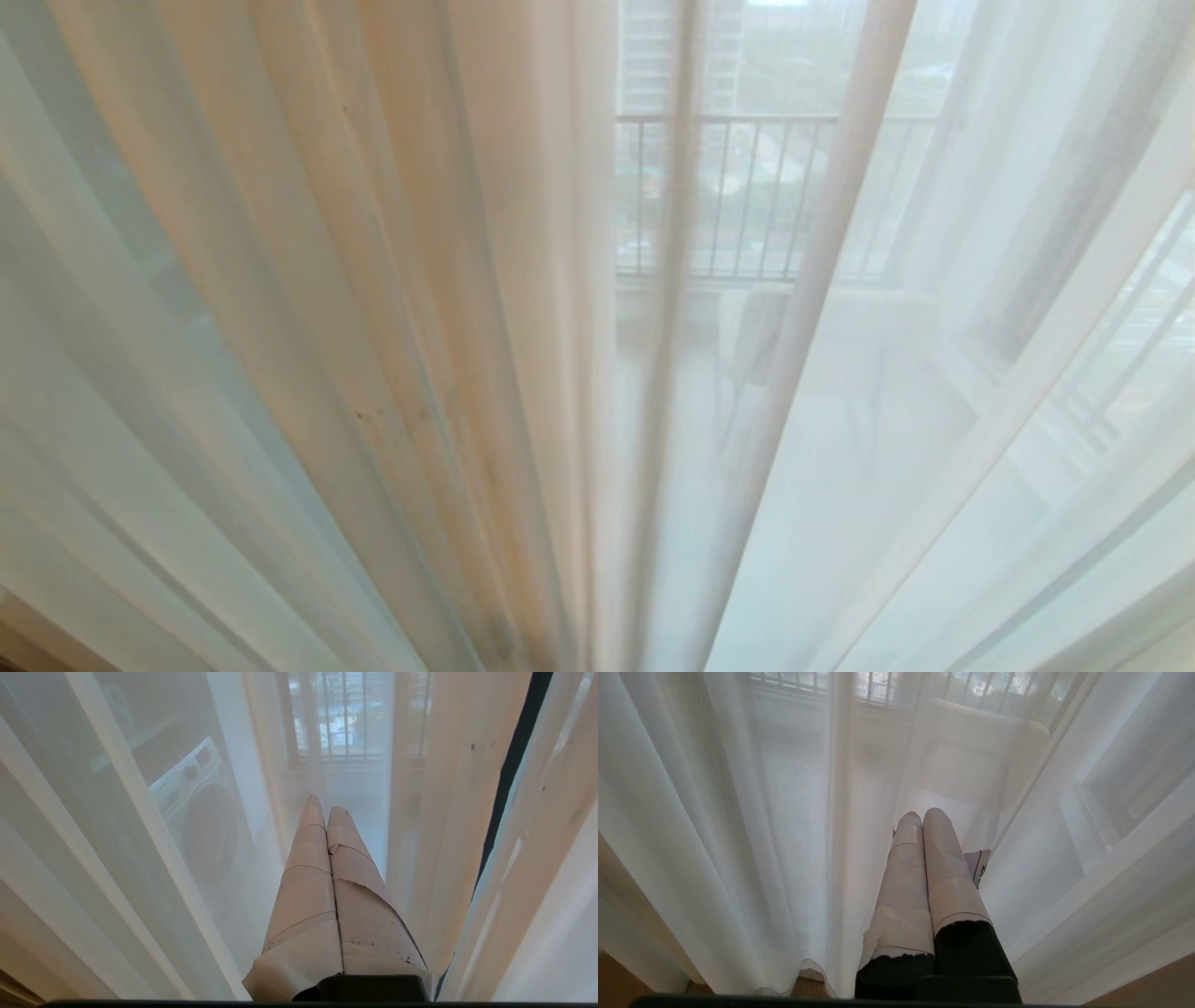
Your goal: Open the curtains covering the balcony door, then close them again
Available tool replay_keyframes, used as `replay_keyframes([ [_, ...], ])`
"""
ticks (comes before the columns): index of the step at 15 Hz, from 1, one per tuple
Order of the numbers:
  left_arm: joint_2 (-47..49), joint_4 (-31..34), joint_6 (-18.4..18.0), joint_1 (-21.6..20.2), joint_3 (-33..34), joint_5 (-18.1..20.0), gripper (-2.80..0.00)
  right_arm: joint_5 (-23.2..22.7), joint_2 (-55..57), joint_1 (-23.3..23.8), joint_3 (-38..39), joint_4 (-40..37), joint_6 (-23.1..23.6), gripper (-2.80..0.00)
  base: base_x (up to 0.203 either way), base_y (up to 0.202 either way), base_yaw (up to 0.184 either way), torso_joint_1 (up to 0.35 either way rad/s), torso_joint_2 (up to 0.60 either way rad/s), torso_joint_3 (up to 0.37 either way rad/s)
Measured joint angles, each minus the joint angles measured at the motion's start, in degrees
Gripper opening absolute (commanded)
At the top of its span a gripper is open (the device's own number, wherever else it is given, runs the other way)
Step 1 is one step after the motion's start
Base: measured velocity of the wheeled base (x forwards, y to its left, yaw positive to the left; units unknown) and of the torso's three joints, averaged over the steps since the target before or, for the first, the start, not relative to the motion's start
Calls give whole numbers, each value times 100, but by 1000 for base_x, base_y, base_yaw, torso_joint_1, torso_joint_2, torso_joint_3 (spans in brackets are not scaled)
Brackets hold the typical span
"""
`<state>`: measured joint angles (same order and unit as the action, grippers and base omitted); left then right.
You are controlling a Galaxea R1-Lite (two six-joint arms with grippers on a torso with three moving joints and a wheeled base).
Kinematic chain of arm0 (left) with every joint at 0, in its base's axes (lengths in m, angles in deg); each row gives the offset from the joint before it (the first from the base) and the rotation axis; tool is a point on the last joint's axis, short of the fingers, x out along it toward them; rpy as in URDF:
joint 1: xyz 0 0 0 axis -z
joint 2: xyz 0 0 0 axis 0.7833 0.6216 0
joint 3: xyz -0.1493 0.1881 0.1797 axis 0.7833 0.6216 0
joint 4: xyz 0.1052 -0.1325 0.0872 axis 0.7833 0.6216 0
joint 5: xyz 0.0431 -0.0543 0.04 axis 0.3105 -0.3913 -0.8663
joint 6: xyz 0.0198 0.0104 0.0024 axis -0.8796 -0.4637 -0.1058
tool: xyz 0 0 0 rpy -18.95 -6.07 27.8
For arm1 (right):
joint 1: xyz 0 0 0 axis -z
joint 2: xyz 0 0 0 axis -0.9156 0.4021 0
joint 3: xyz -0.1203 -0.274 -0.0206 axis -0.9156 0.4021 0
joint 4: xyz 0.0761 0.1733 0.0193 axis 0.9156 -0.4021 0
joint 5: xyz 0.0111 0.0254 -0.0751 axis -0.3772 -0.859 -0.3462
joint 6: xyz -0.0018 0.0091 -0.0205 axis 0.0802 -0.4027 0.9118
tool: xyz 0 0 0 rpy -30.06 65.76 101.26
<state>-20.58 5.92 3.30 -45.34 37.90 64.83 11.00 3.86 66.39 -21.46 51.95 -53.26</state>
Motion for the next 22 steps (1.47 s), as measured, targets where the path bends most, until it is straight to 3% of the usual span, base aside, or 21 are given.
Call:
replay_keyframes([
  [2,0,-157,53,0,208,17,-280,2,0,0,0,0,-2,-280,0,0,0,0,0,0],
  [7,-5,467,402,-122,275,91,-280,2,0,0,0,2,0,-280,0,0,0,0,0,0],
  [10,-303,1026,399,-563,280,619,-280,2,0,0,0,2,-2,-280,0,0,0,0,0,0],
  [15,-1283,1965,443,-667,280,1229,-280,0,0,0,0,0,-2,-280,0,0,0,0,0,0],
  [22,-1592,2026,498,-656,280,1234,-280,-2,0,0,0,2,-2,-280,0,0,0,0,0,0],
])
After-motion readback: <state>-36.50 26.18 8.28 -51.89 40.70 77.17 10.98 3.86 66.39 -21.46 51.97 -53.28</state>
